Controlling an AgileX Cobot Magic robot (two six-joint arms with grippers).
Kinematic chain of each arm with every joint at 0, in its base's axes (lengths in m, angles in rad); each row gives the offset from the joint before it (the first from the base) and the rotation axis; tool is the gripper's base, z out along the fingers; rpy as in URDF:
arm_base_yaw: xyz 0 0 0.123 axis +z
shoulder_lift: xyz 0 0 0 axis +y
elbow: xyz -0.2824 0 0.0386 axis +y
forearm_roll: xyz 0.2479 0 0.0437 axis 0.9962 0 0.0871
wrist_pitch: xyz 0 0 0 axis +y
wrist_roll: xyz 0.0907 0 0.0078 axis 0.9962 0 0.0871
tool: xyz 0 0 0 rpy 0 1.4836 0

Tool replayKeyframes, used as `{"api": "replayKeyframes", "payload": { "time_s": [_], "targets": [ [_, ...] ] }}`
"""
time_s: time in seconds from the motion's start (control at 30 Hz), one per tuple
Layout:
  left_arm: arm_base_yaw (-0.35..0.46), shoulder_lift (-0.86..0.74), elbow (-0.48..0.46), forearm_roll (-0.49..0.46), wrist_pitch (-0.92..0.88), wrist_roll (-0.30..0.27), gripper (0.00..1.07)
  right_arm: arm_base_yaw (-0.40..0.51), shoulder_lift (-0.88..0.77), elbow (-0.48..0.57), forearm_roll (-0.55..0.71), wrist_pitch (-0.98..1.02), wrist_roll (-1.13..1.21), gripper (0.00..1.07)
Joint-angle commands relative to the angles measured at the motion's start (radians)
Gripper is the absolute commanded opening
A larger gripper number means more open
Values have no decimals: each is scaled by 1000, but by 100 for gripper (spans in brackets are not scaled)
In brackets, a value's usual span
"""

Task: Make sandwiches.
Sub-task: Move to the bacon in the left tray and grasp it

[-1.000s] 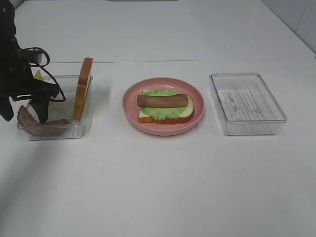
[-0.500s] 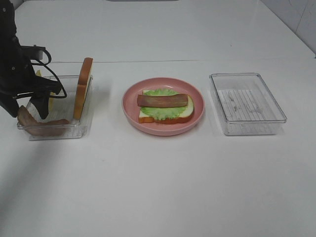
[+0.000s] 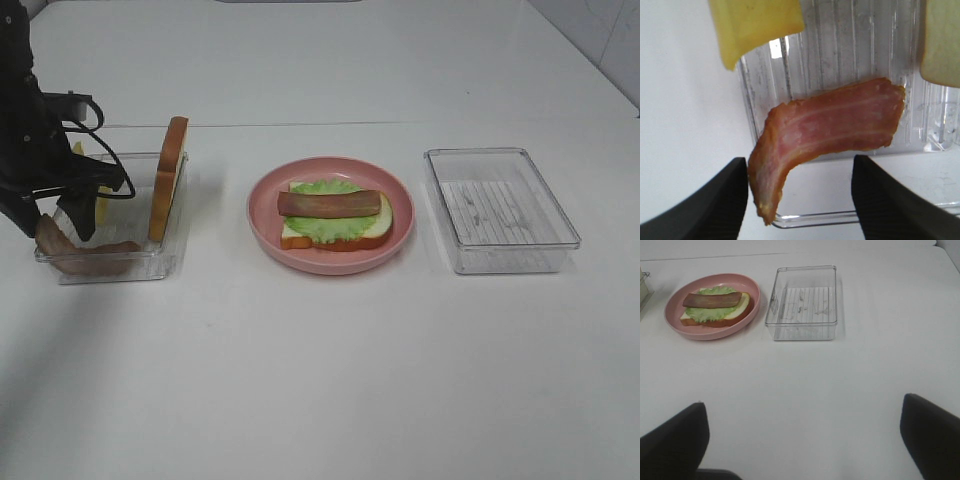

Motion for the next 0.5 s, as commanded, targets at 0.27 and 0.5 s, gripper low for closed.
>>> {"api": "replayKeyframes", "payload": {
  "time_s": [0.27,0.5],
  "targets": [
    [-3,2,-3,-2,-12,-51,40,-5,-24,1,6,-4,-13,98],
    [-3,2,-3,-2,-10,-54,40,-5,-22,1,6,-4,-13,98]
  ]
}}
